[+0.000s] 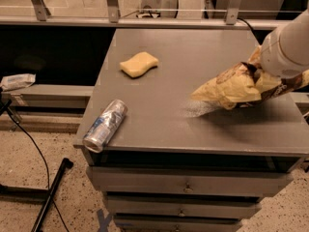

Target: Move brown chip bag near sponge

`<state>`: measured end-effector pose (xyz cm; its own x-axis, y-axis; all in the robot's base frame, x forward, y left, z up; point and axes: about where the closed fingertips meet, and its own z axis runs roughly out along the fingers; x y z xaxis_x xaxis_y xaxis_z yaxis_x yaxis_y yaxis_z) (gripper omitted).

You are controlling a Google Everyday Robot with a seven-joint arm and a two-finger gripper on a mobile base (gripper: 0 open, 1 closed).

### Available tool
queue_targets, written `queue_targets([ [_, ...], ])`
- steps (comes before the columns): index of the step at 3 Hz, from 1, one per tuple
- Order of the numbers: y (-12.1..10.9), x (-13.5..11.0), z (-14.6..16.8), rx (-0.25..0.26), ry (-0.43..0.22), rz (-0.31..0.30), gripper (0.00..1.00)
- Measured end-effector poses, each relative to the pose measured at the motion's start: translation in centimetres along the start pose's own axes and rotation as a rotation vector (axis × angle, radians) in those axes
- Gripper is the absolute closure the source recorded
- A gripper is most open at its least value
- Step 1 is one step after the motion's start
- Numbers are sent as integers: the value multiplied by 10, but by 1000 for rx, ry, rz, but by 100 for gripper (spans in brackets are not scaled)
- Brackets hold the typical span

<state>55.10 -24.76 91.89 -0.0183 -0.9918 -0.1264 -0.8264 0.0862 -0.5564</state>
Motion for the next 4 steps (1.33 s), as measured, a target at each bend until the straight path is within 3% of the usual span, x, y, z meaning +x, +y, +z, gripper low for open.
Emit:
queue_targets([
  [1,-39,0,-17,97,18,8,100],
  [2,-65,-16,-23,168,-21,-13,100],
  [3,-84,-59,-19,225,-113,-76,100],
  [4,-93,-120,-11,258,-221,-154,100],
])
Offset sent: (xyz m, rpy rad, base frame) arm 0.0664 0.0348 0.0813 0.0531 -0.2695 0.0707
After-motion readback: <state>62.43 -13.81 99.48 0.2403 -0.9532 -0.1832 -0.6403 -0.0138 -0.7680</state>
